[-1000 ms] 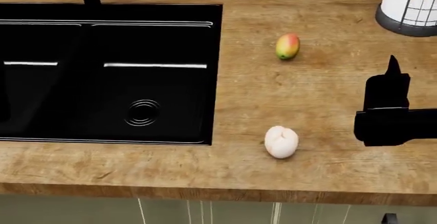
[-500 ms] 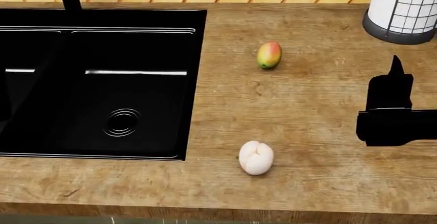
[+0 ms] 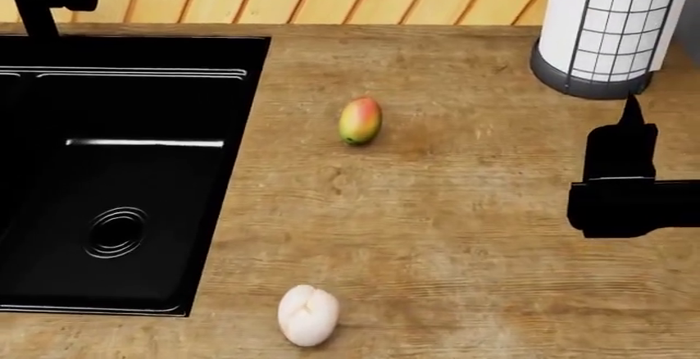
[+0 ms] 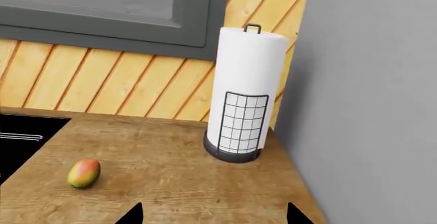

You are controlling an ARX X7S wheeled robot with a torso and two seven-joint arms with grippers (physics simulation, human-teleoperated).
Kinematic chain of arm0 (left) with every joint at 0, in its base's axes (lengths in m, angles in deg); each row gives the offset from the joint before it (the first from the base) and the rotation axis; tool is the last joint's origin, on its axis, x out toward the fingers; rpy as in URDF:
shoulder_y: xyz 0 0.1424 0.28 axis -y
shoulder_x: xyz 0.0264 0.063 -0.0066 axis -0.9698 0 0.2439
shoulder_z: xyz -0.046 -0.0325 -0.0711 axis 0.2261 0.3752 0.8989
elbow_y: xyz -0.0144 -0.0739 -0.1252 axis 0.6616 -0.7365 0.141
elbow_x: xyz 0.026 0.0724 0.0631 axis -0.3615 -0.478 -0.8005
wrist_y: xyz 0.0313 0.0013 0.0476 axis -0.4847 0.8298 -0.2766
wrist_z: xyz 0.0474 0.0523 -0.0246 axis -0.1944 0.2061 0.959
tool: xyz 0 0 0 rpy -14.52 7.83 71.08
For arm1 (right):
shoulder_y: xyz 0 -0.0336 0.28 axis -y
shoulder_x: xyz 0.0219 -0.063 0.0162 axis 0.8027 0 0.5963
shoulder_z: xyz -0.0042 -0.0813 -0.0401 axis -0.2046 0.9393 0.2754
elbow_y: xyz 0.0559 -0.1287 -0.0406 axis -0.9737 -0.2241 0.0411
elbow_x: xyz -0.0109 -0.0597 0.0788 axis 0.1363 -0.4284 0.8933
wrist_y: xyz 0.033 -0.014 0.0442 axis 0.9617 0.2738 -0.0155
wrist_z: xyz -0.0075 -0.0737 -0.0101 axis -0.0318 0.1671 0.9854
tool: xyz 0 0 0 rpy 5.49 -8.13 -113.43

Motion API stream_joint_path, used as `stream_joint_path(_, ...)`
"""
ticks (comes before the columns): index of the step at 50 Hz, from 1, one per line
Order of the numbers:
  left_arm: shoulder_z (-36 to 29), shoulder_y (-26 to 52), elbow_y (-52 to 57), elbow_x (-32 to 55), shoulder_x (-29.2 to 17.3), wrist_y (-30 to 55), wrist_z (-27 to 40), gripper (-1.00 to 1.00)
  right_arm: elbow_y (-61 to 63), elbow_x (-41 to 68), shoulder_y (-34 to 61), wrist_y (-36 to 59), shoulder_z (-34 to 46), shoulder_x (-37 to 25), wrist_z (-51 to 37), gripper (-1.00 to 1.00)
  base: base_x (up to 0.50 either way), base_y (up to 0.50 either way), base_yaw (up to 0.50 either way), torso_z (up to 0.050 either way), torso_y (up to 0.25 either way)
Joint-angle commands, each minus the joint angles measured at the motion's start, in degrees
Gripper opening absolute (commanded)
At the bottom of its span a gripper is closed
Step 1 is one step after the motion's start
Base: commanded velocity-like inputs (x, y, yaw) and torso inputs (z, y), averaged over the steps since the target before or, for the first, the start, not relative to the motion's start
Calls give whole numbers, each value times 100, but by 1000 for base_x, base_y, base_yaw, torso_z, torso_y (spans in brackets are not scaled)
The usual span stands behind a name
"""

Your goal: There is a mixed pile of frozen fruits and vegetables on the counter. Locate all the frozen vegetables and place the items in a bowl on the counter. Take all the frozen fruits and defrost them in a running sink.

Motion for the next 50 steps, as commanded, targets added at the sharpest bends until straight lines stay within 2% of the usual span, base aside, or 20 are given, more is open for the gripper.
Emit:
stream_joint_path(1, 71, 4, 14, -107, -5, 108, -378, 100, 49, -259, -106, -362, 79, 15, 177, 100, 398, -8, 0, 0, 0)
stream_joint_path(19, 49, -28, -44, -126, -11, 104, -506, 100, -39, -173, 55, -285, 217, 27, 95, 100, 342, -1, 0, 0, 0)
stream_joint_path(36, 111, -11, -70, -27, -27, 35, -481, 100, -41, -158, 3, -318, 209, 26, 90, 100, 5, 0, 0, 0, 0)
stream_joint_path(37, 1423, -569, -195, -1763, 554, 987, -200, 100, -49, -1163, 27, -341, 243, 24, 107, 100, 0, 0, 0, 0, 0)
stream_joint_path(38, 1424, -503, -191, -903, 555, 988, -197, 100, -51, -304, 39, -340, 246, 23, 95, 100, 0, 0, 0, 0, 0)
stream_joint_path(39, 1426, -522, -150, -44, 569, 966, -123, 100, -34, -124, 32, -343, 247, 25, 75, 100, 0, 0, 0, 0, 0)
stream_joint_path(50, 1464, -776, 76, 101, 449, 896, -106, 100, 75, -95, -228, -475, 160, 25, 51, 100, 0, 0, 0, 0, 0)
